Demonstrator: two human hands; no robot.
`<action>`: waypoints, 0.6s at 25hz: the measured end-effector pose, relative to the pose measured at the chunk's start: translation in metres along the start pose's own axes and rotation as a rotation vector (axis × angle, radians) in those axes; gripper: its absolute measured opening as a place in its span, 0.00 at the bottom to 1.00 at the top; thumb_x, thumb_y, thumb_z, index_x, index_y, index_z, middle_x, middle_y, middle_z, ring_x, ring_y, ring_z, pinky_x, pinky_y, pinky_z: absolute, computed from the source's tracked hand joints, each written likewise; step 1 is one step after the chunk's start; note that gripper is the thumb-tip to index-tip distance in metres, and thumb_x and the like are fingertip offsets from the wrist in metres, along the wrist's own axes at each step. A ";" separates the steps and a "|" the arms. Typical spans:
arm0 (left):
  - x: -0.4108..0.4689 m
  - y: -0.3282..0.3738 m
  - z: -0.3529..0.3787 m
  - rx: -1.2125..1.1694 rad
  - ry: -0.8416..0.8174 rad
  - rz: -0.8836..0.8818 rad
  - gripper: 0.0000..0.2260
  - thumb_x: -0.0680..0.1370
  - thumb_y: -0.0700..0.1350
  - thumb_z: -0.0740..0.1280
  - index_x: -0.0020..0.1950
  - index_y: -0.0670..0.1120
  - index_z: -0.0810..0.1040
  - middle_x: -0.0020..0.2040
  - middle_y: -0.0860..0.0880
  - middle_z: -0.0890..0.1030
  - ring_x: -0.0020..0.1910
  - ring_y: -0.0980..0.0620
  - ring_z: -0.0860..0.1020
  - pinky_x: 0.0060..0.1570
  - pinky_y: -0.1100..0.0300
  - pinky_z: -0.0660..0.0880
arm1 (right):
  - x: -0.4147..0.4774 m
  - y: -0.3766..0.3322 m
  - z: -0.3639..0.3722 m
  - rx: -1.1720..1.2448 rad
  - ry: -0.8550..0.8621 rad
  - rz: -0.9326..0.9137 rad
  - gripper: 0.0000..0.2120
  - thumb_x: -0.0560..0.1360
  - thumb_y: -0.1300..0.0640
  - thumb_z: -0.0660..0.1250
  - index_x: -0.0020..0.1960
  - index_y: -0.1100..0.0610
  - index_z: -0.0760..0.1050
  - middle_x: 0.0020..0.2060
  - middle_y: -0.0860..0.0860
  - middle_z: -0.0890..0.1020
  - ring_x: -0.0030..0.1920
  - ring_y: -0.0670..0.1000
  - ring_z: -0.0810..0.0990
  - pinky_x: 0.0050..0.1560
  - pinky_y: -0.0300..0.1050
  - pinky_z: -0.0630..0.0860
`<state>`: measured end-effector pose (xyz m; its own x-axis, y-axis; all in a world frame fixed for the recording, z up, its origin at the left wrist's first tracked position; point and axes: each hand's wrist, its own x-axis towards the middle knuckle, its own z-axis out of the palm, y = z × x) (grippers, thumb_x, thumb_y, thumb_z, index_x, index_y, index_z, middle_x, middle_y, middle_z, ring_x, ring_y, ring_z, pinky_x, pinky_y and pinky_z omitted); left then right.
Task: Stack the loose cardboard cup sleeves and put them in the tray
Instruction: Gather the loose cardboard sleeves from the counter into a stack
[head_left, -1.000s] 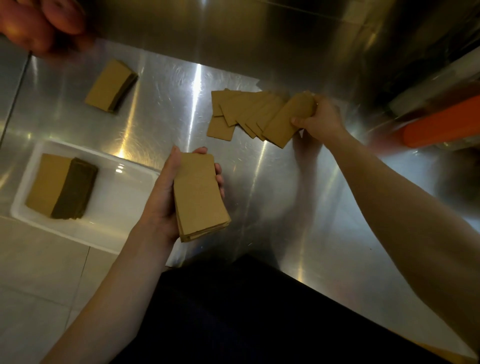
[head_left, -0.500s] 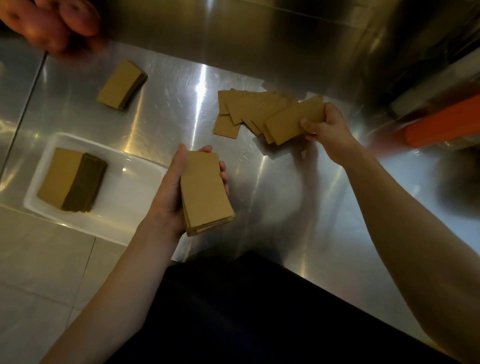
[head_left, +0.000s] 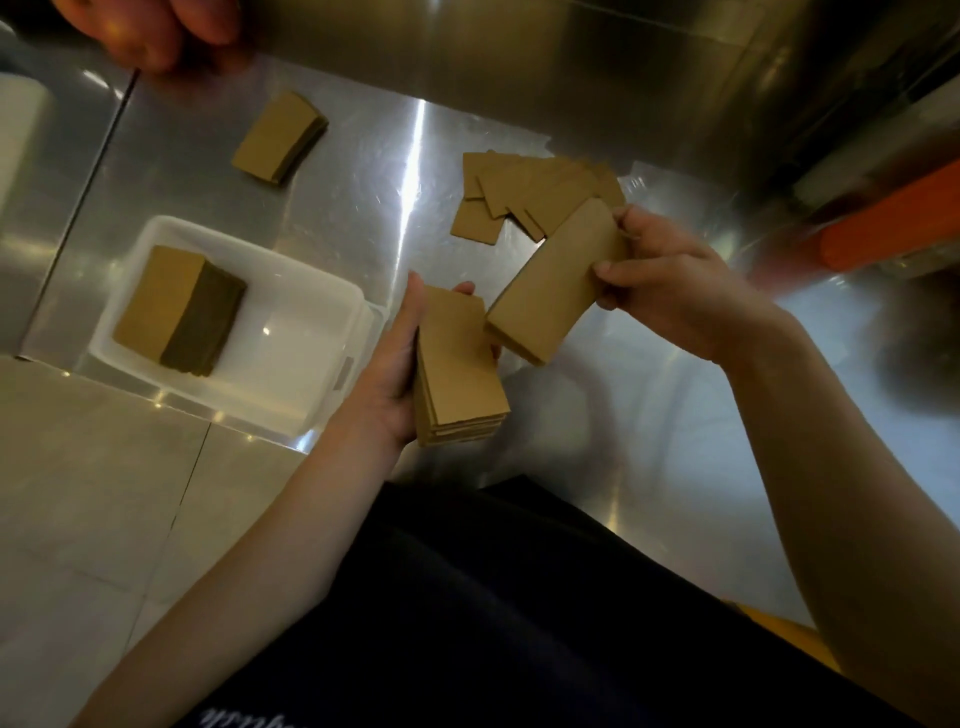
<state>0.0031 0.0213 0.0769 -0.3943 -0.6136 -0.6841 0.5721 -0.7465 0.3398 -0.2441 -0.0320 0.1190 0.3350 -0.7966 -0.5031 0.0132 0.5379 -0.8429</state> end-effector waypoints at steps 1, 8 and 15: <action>0.000 -0.001 -0.002 0.034 0.003 0.001 0.26 0.74 0.67 0.62 0.61 0.49 0.79 0.55 0.43 0.83 0.47 0.45 0.83 0.45 0.50 0.82 | -0.004 -0.001 0.009 -0.009 -0.016 0.003 0.22 0.73 0.62 0.64 0.66 0.56 0.67 0.57 0.54 0.73 0.52 0.54 0.73 0.49 0.46 0.73; -0.003 0.015 -0.007 0.231 -0.191 -0.128 0.33 0.67 0.66 0.68 0.63 0.43 0.81 0.55 0.40 0.84 0.50 0.44 0.85 0.46 0.49 0.82 | -0.013 -0.006 0.076 -0.655 0.084 -0.031 0.21 0.80 0.60 0.60 0.72 0.50 0.62 0.60 0.46 0.70 0.54 0.48 0.73 0.51 0.40 0.73; -0.018 0.039 -0.032 0.231 -0.165 -0.143 0.31 0.68 0.65 0.65 0.63 0.46 0.79 0.53 0.41 0.85 0.49 0.43 0.85 0.44 0.48 0.82 | -0.005 0.008 0.145 -0.985 0.295 -0.174 0.20 0.79 0.51 0.62 0.70 0.51 0.68 0.59 0.51 0.77 0.56 0.51 0.75 0.54 0.41 0.72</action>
<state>0.0554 0.0116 0.0821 -0.5810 -0.5179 -0.6278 0.3313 -0.8551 0.3987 -0.1094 0.0159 0.1428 0.1569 -0.9486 -0.2750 -0.7798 0.0519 -0.6238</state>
